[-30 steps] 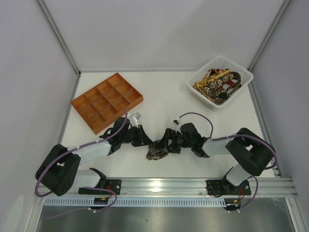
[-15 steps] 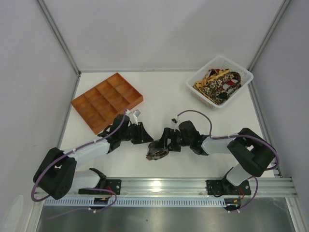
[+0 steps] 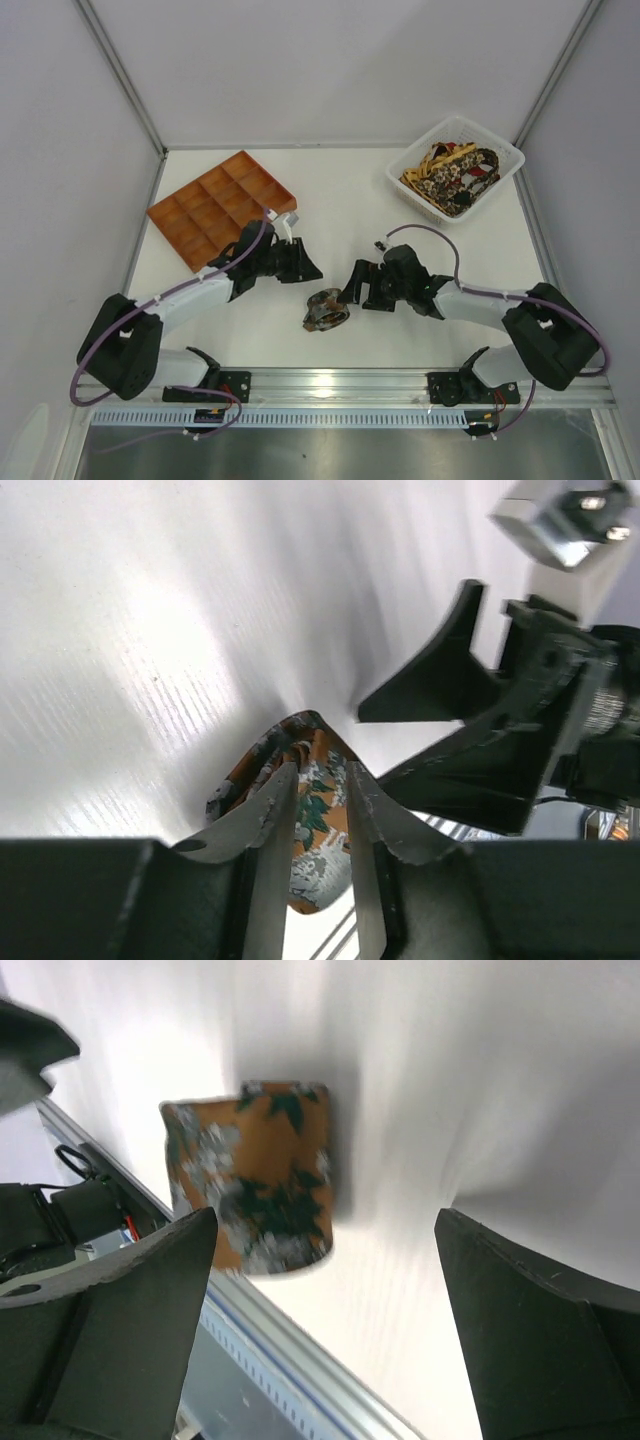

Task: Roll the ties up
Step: Roll the tie

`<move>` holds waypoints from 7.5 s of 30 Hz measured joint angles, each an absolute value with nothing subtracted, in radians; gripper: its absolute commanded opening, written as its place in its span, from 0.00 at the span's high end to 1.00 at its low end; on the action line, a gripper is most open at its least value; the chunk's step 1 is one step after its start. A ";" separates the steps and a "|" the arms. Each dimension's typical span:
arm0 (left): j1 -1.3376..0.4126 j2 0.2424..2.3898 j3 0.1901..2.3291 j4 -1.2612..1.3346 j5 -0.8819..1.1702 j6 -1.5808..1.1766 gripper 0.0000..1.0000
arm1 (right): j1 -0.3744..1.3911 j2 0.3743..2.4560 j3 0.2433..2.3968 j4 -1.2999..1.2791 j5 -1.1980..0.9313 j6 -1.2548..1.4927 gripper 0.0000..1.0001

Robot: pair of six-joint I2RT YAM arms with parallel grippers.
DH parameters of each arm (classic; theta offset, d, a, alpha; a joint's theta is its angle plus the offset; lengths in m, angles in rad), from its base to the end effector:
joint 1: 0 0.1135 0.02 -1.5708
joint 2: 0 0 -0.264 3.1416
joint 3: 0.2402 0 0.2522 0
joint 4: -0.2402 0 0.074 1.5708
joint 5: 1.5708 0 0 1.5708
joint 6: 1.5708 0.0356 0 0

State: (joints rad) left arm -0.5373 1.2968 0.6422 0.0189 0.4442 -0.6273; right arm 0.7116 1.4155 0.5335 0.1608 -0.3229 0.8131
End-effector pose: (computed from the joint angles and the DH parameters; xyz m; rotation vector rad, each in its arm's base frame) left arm 0.2197 -0.1487 0.2031 0.1626 2.3695 -1.1003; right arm 0.1911 0.1797 0.1522 -0.0576 2.5294 1.0855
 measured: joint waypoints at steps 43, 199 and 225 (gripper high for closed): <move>-0.593 1.565 0.658 -0.024 0.352 -0.529 0.89 | 1.001 1.426 0.489 0.103 -0.001 1.129 1.00; -0.455 1.434 0.284 0.611 0.741 -0.759 0.11 | 0.708 1.485 0.698 -0.015 -0.558 0.715 1.00; -0.511 1.590 0.360 0.678 0.788 -0.726 0.05 | 0.652 1.543 0.685 0.015 -0.619 0.649 1.00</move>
State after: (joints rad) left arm -0.5106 1.5902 0.3603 0.6777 0.7879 -0.7261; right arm 0.6518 1.5433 0.6846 0.0154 -0.6189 0.6495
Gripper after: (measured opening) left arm 0.954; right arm 0.010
